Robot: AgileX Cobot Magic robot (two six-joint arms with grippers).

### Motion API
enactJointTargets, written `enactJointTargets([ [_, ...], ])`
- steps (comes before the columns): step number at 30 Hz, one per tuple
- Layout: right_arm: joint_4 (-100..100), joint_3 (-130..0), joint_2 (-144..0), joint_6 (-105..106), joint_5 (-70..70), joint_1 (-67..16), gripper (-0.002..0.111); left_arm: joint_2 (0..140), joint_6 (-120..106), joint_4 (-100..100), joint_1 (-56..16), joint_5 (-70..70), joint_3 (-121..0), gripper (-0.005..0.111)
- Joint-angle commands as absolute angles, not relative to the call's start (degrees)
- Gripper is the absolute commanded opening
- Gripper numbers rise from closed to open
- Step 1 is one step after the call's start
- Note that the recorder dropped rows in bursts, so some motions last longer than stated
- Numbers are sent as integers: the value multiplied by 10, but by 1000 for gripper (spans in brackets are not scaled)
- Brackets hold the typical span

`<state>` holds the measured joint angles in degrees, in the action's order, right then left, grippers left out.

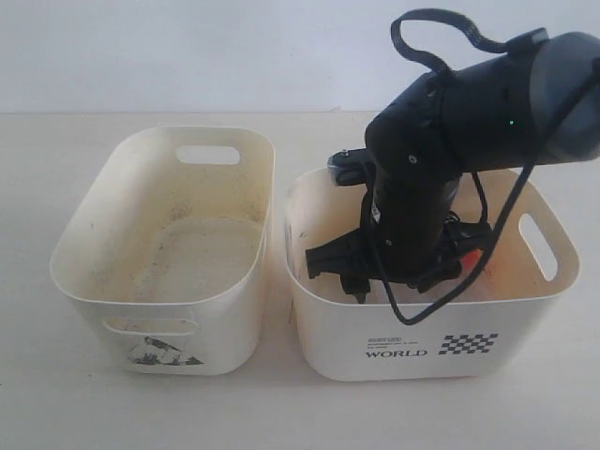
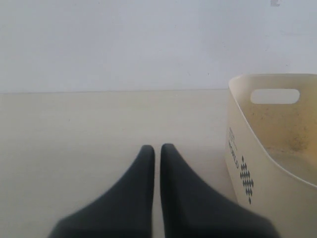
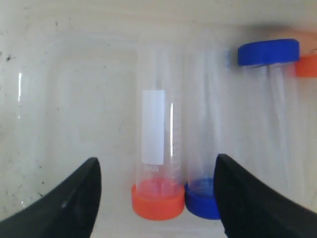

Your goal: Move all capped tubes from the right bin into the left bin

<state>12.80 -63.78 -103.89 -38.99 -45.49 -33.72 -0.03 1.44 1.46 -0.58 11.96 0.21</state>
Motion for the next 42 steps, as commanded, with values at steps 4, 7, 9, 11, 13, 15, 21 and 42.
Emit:
enactJointTargets([
  [4, 133, -635, -1042, -390, -448, -338, 62, 0, 20, 12, -6, 120, 0, 4],
  [7, 140, -635, -1059, -390, -454, -335, 62, 0, 20, 12, -6, 120, 0, 4],
  [9, 140, -635, -1067, -390, -451, -335, 62, 0, 20, 12, -6, 120, 0, 4],
  [11, 142, -635, -1072, -390, -444, -335, 62, 0, 20, 12, -6, 120, 0, 4],
  [13, 142, -635, -1078, -390, -440, -335, 62, 0, 20, 12, -6, 120, 0, 4],
  [15, 142, -635, -1085, -389, -439, -335, 62, 0, 20, 12, -6, 120, 0, 4],
  [21, 142, -635, -1086, -389, -435, -335, 62, 0, 20, 12, -6, 120, 0, 4],
  [42, 184, -635, -1085, -400, -478, -335, 31, 0, 20, 12, -6, 120, 0, 4],
])
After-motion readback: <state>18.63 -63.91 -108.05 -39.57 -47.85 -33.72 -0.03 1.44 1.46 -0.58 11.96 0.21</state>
